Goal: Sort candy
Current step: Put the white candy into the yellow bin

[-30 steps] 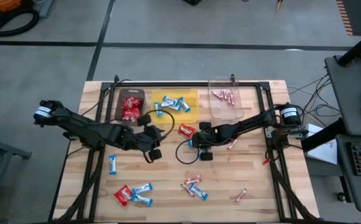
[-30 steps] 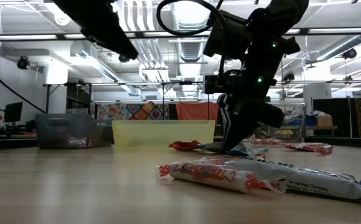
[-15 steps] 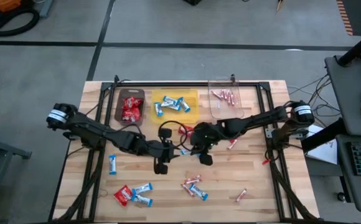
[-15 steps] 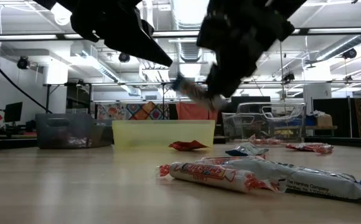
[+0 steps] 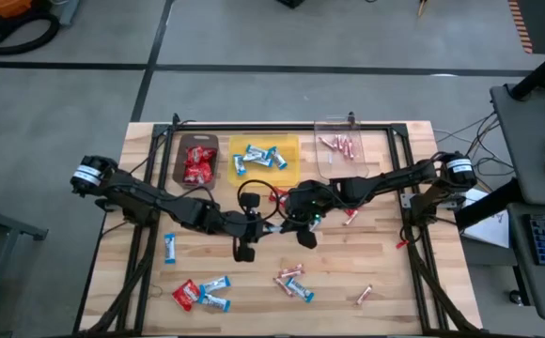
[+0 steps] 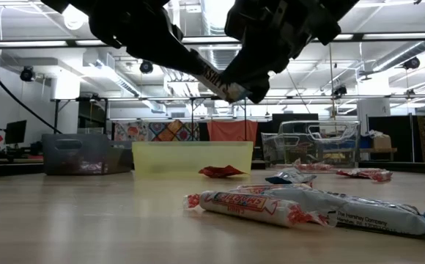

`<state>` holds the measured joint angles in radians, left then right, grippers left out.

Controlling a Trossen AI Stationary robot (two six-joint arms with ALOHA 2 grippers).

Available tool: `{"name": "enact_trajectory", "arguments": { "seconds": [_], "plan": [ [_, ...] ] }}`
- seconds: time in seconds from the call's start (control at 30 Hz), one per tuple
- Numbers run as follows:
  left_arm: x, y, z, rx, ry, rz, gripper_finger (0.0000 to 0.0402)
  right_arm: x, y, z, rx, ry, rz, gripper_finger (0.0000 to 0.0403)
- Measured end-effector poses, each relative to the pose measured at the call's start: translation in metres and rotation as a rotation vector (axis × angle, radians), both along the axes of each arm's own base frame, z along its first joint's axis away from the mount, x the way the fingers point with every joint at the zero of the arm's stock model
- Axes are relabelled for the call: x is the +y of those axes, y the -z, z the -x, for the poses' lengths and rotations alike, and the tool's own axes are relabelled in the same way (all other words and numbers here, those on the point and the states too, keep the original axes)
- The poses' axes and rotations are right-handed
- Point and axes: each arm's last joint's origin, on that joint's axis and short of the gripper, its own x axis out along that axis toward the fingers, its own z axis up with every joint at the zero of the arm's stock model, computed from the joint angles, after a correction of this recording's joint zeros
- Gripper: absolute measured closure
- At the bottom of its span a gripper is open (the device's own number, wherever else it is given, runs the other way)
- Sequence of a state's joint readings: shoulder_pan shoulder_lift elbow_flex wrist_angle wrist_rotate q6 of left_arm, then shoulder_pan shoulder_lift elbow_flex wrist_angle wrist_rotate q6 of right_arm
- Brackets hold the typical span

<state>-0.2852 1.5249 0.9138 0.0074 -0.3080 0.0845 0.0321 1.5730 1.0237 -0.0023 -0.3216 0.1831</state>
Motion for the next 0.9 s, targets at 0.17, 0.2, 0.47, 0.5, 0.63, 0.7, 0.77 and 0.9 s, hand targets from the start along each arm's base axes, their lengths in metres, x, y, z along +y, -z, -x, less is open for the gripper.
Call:
{"name": "enact_trajectory", "arguments": {
  "seconds": [0.17,0.2,0.47,0.5,0.63,0.7,0.77,0.9],
  "plan": [
    [0.000,0.000,0.000,0.001,-0.004,0.007,0.0389,-0.001,-0.002,-0.001,-0.016,0.013,-0.012,0.0334],
    [0.000,0.000,0.001,0.004,-0.008,0.011,0.0389,-0.002,-0.004,0.000,-0.019,0.018,-0.010,0.0321],
    [0.007,0.015,0.014,0.016,-0.157,0.121,0.0397,-0.004,-0.023,0.008,-0.092,0.055,0.126,0.0231],
    [0.008,0.015,0.017,0.001,-0.185,0.138,0.0397,-0.003,-0.023,0.008,-0.095,0.057,0.162,0.0224],
    [0.012,0.013,0.027,-0.066,-0.237,0.220,0.0398,-0.001,-0.017,0.006,-0.092,0.075,0.249,0.0209],
    [0.012,0.011,0.030,-0.100,-0.235,0.237,0.0399,-0.002,-0.011,0.003,-0.074,0.107,0.275,0.0207],
    [0.013,0.011,0.032,-0.124,-0.232,0.247,0.0399,-0.003,-0.005,0.000,-0.060,0.106,0.295,0.0208],
    [0.014,0.010,0.031,-0.157,-0.236,0.250,0.0399,-0.002,-0.001,-0.006,-0.101,0.103,0.300,0.0213]
  ]
}}
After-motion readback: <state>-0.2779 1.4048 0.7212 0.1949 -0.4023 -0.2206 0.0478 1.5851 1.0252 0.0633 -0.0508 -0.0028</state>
